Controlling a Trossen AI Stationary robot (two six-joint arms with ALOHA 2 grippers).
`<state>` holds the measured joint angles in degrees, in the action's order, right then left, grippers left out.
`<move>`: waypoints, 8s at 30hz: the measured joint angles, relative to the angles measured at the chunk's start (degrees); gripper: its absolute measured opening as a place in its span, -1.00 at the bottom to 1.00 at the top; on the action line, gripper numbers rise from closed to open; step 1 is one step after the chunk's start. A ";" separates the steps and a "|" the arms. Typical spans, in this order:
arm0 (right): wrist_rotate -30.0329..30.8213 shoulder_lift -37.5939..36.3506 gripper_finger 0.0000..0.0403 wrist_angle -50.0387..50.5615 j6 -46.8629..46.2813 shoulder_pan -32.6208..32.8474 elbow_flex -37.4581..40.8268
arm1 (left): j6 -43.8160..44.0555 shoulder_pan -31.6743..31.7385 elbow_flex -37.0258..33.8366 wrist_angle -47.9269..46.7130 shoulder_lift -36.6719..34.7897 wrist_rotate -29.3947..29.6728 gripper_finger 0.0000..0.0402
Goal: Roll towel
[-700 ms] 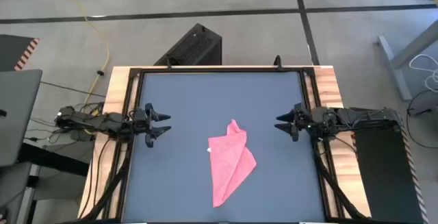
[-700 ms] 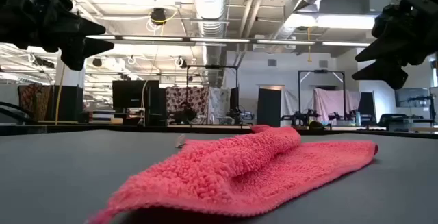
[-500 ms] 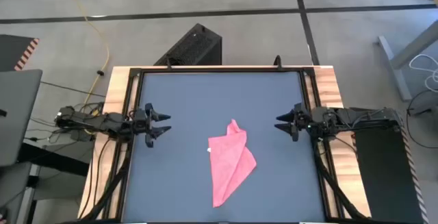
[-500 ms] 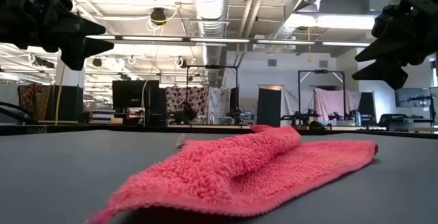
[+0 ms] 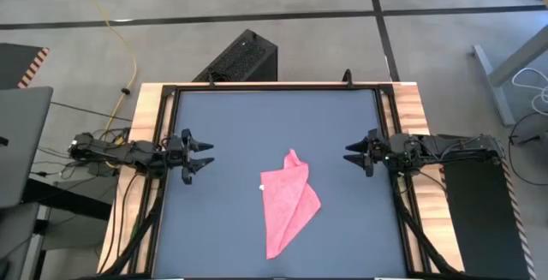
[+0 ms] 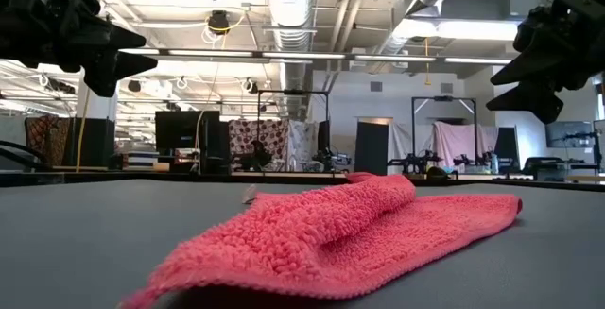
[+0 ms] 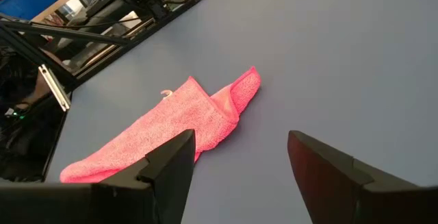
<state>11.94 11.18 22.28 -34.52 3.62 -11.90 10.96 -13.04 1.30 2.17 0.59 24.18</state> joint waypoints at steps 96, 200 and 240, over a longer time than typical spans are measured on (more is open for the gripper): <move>7.35 0.70 0.29 -13.79 9.76 -1.01 0.00 | 0.45 6.31 29.55 15.36 79.09 -6.41 0.10; -3.69 105.12 -0.51 -30.25 27.13 -20.89 -51.81 | 1.48 24.39 41.31 -38.05 77.93 -3.42 -1.00; -4.61 53.77 -0.89 -5.06 34.47 5.80 -51.58 | -7.05 -2.02 41.35 -10.54 42.76 -18.52 -1.00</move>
<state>7.33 64.95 17.22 -0.05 9.42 -63.48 3.91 -15.06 42.65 -8.37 43.35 5.67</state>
